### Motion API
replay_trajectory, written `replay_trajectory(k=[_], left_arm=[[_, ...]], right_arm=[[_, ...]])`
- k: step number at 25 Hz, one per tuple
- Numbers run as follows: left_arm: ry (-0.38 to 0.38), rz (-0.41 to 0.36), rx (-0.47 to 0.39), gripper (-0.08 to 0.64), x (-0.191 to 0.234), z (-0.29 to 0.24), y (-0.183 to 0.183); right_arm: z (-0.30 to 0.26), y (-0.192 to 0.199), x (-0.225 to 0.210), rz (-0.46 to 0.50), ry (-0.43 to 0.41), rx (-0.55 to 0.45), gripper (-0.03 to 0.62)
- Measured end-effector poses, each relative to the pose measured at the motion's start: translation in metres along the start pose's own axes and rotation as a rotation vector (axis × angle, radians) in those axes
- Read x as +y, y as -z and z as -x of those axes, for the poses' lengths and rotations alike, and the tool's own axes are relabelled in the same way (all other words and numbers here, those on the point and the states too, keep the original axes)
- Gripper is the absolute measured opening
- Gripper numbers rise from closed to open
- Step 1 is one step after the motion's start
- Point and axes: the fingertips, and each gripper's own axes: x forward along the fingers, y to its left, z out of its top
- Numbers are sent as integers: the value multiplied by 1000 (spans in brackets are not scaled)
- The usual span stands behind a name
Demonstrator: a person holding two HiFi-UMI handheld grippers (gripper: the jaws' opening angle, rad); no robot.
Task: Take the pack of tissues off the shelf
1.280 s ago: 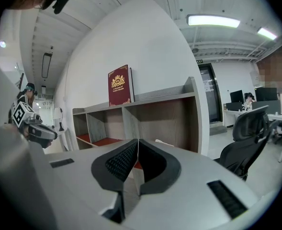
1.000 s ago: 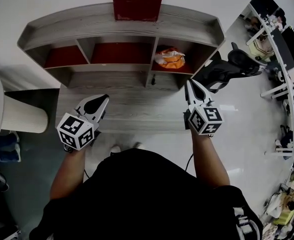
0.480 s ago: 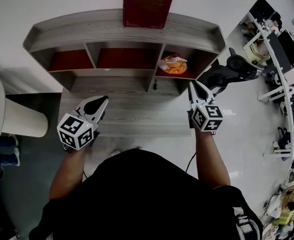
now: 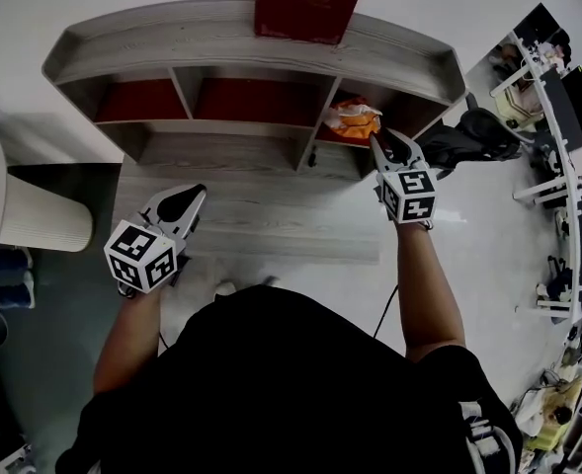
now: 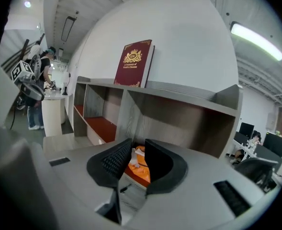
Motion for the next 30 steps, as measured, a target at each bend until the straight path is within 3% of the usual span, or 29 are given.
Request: replay_trajectory(k=[7,17,25,30], left_arm=[[-4,60,0,17,7,-8,6],[-44,84,9,17,13,-6,14],[-95,137,5,17,24,7,24],[-113,174,-4,17,26,15,30]], right_arm=[[-44,22,-6,140,-72,106,143],[-87,55,-12,350,-146,262,163],[-118,86,-10,562,-193,406,189],[-131,95,-9,647,-219,461,190]])
